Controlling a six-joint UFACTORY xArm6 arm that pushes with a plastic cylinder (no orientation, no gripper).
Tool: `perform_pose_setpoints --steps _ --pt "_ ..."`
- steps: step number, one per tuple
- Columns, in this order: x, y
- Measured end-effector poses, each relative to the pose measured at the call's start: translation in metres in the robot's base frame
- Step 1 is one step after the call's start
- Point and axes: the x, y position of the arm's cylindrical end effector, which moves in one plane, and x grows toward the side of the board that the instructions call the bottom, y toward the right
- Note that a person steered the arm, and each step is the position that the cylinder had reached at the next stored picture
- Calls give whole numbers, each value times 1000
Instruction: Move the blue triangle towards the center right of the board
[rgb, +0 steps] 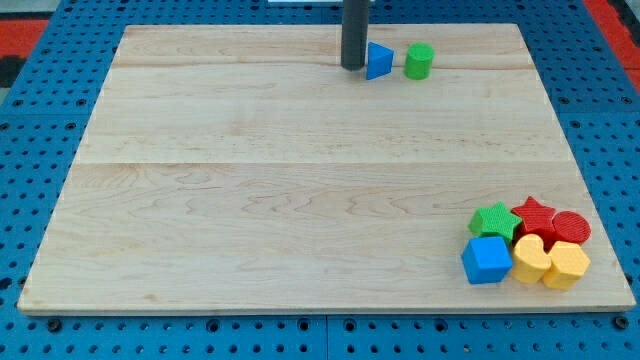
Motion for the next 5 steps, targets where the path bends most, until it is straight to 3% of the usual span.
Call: perform_pose_setpoints --steps 1,2,5 --pt "-35 -7" --pt "-40 27" --pt "15 15"
